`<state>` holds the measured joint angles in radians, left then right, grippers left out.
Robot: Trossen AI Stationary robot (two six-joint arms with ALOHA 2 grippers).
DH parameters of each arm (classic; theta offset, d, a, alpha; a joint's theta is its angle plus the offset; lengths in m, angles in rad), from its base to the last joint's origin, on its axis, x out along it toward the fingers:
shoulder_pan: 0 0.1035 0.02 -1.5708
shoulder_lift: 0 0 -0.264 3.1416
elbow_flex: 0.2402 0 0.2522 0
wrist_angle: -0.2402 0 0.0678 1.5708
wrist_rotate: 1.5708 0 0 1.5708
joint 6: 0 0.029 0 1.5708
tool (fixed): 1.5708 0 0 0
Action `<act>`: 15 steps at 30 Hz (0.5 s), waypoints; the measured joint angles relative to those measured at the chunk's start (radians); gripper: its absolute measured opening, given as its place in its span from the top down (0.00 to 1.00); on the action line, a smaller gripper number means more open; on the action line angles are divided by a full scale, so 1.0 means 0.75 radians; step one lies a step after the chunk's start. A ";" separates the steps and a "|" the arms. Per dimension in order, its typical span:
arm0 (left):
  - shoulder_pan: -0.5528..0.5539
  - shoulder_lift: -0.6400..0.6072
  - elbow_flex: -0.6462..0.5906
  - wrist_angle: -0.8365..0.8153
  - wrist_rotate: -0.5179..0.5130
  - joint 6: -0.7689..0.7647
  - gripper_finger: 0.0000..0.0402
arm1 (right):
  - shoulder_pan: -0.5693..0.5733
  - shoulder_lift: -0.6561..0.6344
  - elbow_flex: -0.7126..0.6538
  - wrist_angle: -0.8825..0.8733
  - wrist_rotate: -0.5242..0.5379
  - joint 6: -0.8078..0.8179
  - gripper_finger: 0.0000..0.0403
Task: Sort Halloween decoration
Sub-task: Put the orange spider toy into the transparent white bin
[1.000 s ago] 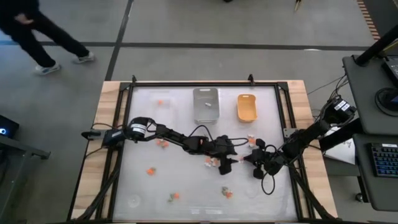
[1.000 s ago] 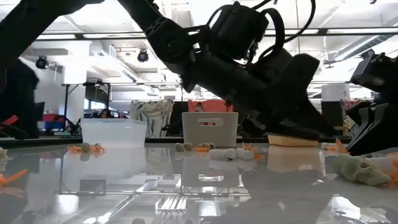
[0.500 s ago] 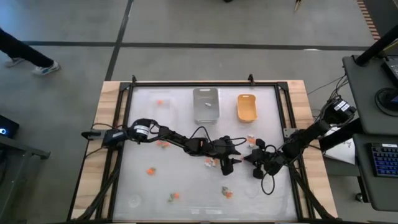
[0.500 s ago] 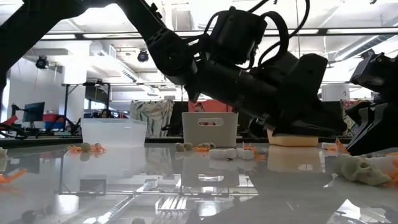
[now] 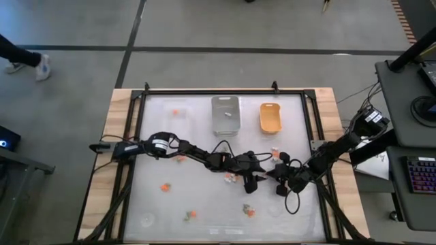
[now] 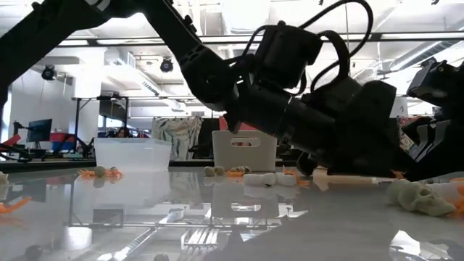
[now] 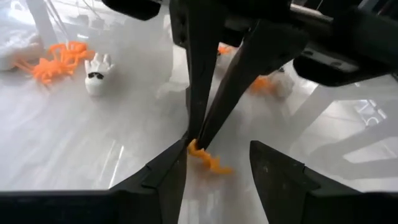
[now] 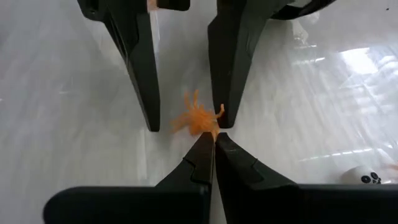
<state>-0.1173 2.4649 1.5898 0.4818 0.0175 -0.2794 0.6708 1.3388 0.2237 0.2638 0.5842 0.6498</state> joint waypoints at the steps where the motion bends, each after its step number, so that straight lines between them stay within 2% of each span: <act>1: 0.001 0.000 0.000 -0.003 0.000 -0.004 0.63 | 0.000 0.000 0.000 0.000 0.000 -0.001 0.98; 15: 0.001 -0.006 0.001 -0.041 -0.001 -0.005 0.97 | 0.000 -0.013 0.001 0.005 0.002 -0.011 0.98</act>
<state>-0.1169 2.4606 1.5902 0.4513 0.0170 -0.2832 0.6708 1.3291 0.2241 0.2672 0.5858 0.6414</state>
